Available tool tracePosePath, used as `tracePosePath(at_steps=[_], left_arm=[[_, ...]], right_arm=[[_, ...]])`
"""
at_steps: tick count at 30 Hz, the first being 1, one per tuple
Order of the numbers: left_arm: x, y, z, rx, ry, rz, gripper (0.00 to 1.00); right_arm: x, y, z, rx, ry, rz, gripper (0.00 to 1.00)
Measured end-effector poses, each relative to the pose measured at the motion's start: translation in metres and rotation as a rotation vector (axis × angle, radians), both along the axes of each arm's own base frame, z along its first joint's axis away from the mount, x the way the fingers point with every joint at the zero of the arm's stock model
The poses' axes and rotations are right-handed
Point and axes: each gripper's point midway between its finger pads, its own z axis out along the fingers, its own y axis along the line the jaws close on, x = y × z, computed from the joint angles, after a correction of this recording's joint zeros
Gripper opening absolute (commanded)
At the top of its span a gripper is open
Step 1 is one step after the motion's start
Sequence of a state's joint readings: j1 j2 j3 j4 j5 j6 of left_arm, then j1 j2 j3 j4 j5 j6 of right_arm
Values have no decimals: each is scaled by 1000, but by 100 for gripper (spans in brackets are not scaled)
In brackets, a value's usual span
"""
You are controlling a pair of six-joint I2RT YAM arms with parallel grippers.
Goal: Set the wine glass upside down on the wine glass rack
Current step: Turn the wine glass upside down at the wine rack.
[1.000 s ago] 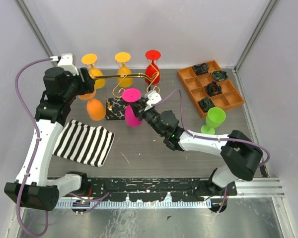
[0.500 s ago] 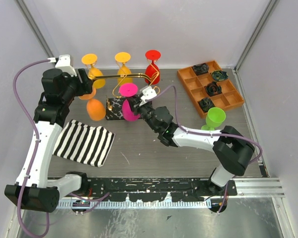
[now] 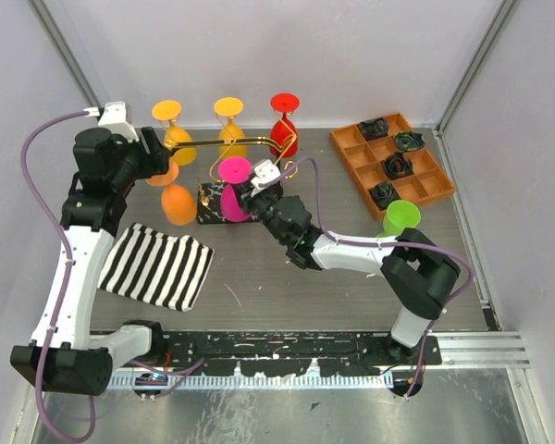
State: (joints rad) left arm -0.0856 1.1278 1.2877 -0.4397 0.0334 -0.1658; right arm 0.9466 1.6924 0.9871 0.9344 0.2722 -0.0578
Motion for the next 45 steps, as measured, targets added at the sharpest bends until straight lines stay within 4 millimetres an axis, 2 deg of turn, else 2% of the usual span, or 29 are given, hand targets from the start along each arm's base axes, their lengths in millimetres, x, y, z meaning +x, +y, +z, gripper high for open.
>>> tracePosePath(at_steps=[10, 28, 45], left_arm=[[2, 6, 3, -38, -9, 5, 68], [4, 4, 2, -78, -3, -27, 67], [0, -26, 14, -118, -43, -204, 64]], right_arm=[[14, 5, 0, -7, -9, -15, 1], [21, 11, -3, -43, -4, 21, 1], [29, 16, -6, -129, 60, 134, 1]])
